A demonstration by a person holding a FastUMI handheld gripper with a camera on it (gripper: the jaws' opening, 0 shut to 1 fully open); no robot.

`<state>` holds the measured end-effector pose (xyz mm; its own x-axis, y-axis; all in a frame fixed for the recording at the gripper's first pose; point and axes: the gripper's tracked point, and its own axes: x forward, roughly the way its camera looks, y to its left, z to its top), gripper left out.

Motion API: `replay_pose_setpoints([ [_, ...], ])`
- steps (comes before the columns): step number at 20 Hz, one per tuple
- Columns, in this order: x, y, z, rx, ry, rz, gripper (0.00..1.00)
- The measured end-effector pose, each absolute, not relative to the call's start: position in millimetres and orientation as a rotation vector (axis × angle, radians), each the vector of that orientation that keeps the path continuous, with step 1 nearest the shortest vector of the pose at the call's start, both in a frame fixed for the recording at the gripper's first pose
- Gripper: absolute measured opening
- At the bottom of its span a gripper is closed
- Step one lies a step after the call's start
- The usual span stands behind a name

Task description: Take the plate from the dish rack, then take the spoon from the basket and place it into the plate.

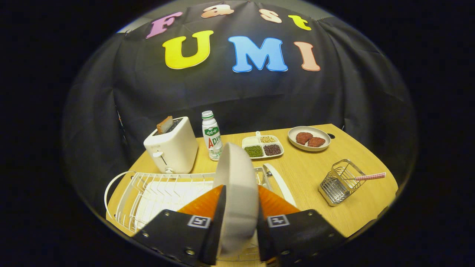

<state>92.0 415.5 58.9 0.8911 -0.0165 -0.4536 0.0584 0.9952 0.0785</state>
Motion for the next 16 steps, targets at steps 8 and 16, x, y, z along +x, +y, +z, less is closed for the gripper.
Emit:
replay_pose_setpoints([
  [8,90.2,418.5,59.7,-0.007,0.559,-0.173,0.30],
  [16,93.4,425.9,74.4,-0.098,0.566,-0.235,0.26],
])
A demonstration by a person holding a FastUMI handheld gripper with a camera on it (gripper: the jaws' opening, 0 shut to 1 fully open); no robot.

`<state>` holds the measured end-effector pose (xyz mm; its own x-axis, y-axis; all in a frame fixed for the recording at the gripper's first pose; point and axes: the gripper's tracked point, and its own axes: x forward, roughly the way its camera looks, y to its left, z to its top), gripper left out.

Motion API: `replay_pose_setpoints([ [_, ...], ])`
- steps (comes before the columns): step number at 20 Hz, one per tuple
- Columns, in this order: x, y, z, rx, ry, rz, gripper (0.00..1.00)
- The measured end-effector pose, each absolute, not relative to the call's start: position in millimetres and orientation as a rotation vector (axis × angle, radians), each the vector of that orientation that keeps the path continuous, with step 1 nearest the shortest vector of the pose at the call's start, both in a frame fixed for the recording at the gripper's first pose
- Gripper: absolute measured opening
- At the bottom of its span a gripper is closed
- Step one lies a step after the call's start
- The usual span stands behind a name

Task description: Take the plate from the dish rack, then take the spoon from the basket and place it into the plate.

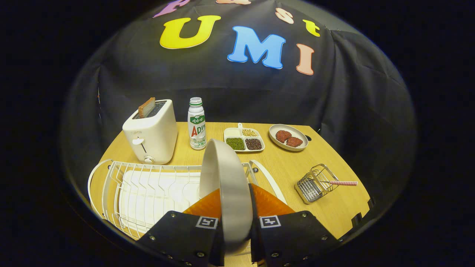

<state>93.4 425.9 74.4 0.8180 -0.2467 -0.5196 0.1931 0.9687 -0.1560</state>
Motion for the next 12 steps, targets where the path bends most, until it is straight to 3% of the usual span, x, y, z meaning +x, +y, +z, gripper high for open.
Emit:
replay_pose_setpoints([
  [12,57.6,425.3,135.1,-0.225,0.466,-0.278,0.26],
])
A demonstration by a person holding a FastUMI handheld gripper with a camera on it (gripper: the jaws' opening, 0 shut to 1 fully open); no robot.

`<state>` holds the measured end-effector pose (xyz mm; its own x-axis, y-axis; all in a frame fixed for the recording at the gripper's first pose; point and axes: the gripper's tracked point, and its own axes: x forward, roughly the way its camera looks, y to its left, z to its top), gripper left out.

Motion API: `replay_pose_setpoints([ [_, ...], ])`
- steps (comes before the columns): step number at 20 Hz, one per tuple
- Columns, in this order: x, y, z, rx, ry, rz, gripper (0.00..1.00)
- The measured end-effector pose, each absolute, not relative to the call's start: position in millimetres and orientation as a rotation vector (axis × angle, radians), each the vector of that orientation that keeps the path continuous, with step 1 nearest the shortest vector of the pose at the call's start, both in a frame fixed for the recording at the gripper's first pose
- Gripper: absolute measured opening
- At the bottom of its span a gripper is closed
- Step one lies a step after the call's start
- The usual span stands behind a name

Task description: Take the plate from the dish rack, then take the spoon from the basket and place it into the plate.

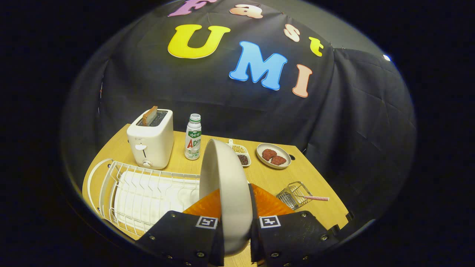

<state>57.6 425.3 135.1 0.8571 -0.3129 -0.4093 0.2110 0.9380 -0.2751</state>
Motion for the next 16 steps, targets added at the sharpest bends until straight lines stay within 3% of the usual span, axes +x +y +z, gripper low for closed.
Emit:
replay_pose_setpoints([
  [16,-68.0,403.5,123.5,-0.258,0.484,-0.256,0.26],
])
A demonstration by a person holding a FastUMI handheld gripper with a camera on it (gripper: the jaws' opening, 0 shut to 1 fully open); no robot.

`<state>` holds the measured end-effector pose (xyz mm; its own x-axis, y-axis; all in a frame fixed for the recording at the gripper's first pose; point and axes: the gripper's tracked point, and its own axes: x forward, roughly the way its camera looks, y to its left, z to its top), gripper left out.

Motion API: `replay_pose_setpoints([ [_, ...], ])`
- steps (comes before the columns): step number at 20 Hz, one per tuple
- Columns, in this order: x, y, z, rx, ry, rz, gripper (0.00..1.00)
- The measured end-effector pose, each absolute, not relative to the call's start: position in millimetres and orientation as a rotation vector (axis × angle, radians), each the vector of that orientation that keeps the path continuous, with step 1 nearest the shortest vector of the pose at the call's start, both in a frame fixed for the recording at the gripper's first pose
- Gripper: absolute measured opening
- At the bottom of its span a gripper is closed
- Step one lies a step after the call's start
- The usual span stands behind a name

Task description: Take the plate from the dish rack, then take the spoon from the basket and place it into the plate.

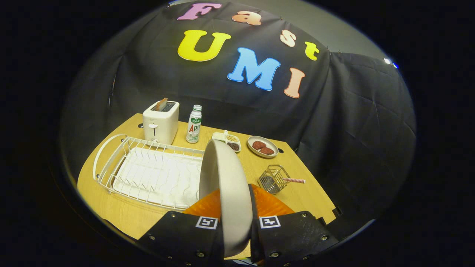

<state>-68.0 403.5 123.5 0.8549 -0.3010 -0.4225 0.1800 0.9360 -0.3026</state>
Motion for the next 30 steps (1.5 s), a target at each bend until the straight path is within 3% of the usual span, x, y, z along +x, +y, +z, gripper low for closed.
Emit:
replay_pose_setpoints([
  [13,-143.0,374.9,50.6,-0.070,0.589,-0.215,0.26],
  [30,-140.4,385.9,-31.4,0.523,0.691,-0.140,0.27],
])
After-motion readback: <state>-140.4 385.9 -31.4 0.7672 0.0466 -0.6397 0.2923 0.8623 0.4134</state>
